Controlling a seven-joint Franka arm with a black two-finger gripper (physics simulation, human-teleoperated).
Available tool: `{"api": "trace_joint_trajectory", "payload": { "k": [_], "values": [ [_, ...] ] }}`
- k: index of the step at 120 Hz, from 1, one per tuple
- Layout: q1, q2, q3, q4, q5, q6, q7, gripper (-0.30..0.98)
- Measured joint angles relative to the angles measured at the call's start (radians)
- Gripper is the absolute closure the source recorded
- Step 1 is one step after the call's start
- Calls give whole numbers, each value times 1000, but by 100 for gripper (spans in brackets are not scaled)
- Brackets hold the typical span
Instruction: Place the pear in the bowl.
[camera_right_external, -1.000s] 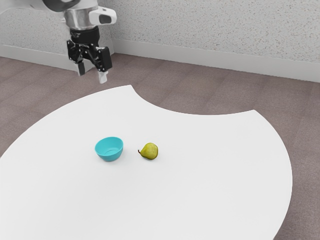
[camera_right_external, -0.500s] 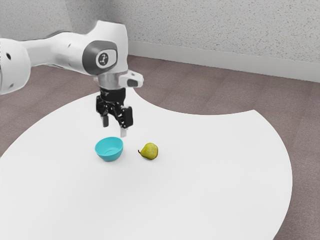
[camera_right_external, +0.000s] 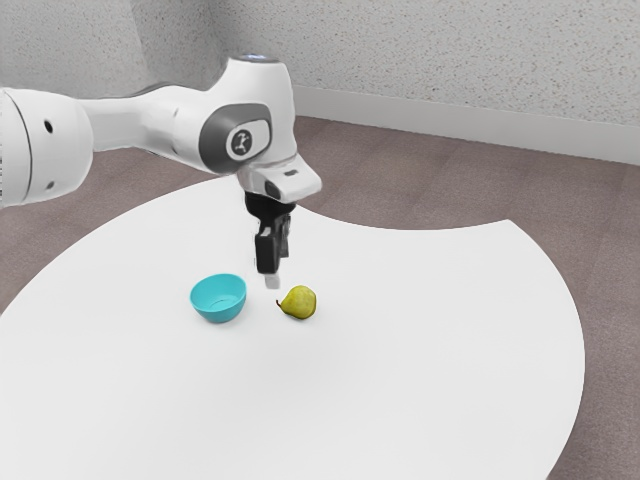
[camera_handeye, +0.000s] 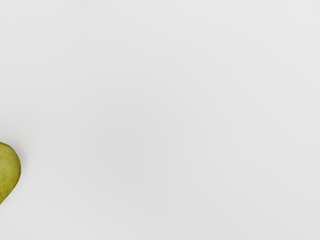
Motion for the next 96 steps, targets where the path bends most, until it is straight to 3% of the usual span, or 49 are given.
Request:
{"api": "trace_joint_trajectory", "payload": {
  "k": [20,30,58,96],
  "values": [
    [0,18,13,-38,-163,116,199,0],
    [0,19,21,-48,-204,157,236,0],
    [0,22,21,-72,-107,171,133,0],
    [7,159,23,14,-83,149,-25,0]
  ]
}}
